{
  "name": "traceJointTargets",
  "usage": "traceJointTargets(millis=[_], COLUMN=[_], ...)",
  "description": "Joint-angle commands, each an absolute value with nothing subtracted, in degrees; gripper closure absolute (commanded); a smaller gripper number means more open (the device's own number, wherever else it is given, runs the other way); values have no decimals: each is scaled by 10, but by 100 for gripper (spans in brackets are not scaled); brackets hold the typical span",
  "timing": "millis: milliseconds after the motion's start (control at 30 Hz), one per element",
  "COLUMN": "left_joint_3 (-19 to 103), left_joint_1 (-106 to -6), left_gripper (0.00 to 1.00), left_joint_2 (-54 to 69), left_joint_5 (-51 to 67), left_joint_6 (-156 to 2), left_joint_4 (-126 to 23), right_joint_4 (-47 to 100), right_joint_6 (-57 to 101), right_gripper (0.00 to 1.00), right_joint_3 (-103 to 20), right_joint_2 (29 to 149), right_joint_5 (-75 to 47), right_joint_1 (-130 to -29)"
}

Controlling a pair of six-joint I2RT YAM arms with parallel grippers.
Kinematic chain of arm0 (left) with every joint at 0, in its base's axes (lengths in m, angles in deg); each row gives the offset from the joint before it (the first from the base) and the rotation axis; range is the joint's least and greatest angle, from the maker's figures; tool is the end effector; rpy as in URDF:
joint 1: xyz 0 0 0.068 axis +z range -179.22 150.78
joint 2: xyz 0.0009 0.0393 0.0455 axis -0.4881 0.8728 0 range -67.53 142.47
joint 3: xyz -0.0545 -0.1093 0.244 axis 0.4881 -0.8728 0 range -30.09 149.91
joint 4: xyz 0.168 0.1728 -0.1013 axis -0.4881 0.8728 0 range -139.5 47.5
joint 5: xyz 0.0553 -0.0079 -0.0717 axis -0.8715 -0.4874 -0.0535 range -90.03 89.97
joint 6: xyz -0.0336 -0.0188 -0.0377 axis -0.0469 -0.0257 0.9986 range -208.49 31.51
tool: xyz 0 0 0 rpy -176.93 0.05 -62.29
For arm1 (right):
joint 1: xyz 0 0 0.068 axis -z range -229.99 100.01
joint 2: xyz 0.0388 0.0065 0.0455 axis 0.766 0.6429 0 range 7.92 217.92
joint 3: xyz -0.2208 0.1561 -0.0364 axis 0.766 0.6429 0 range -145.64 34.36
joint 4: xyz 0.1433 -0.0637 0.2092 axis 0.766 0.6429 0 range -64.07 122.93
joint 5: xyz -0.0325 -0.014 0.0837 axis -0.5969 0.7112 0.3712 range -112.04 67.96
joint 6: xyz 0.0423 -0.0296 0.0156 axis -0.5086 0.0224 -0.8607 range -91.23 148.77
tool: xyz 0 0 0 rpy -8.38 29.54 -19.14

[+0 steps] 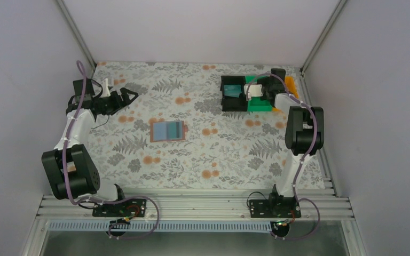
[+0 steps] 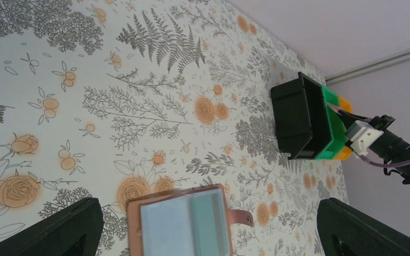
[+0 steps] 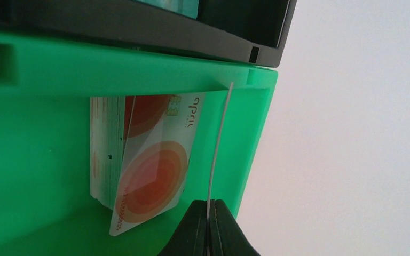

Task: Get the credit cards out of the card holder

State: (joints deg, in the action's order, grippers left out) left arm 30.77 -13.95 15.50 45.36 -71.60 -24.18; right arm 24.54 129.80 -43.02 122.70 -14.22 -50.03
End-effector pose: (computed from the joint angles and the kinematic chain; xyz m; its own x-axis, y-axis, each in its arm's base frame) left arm 0.3003 0.0557 0.2658 -0.7616 -0.4193 -0.4941 0.0606 0.7131 -0.6985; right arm 0.4500 0.0052 0.1879 0.2211 -0.9723 0.0762 -0.5561 -0.1899 -0.8092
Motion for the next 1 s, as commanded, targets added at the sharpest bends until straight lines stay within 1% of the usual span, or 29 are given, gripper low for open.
traceJointTargets(millis=[0, 233, 467, 700, 733, 833, 933, 967], left_joint_3=[322, 323, 325, 328, 329, 329, 330, 331], left_joint_1=[-137, -137, -136, -137, -137, -137, -137, -137], left_gripper=[0, 0, 0, 0, 0, 0, 0, 0], left_joint_2=[160, 167, 180, 183, 182, 183, 189, 191], left_joint_5=[450, 451, 453, 464, 463, 463, 464, 465], left_joint_6=[-729, -727, -727, -728, -728, -728, -728, -728], left_joint_4=[-253, -254, -253, -252, -252, -252, -251, -251], right_joint_4=[247, 261, 252, 258, 255, 255, 252, 250], right_joint_6=[1316, 1322, 1327, 1342, 1343, 1344, 1346, 1348], right_gripper=[96, 96, 96, 96, 94, 77, 70, 65], right_joint_3=[-456, -492, -454, -466, -466, -462, -455, -452], right_joint_2=[1249, 1277, 1254, 1266, 1268, 1263, 1254, 1251], right_joint_5=[-126, -125, -128, -130, -132, -125, -127, -128], right_joint_1=[-500, -497, -496, -495, -495, -495, -495, -495])
